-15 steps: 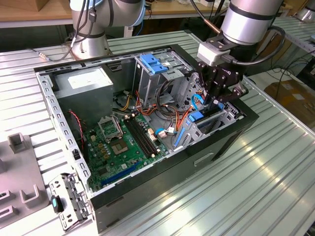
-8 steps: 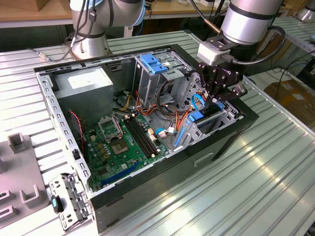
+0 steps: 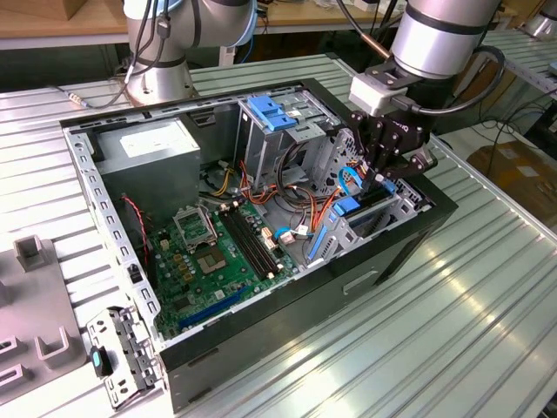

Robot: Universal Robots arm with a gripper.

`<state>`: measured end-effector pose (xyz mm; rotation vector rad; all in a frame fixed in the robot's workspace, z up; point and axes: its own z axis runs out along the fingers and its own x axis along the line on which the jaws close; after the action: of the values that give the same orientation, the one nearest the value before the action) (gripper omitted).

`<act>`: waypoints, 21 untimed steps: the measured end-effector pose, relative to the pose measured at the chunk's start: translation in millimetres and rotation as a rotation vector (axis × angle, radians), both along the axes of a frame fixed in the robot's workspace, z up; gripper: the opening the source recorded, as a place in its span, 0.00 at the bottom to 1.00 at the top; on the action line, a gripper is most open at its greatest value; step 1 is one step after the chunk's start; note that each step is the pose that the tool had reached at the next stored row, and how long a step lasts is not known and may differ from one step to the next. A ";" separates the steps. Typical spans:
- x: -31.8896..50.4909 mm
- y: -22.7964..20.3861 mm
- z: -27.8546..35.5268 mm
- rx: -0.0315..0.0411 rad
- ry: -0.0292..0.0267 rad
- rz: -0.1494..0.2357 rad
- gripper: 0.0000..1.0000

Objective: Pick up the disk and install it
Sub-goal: 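Insert the second disk wire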

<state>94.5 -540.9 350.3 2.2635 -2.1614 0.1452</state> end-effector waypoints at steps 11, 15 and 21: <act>0.0 0.0 3.4 0.0002 0.0000 0.000 0.11; 0.0 0.0 4.0 0.0000 0.0000 0.000 0.11; 0.0 0.0 4.7 0.0000 0.0000 0.000 0.24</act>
<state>94.5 -540.8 354.9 2.2636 -2.1614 0.1452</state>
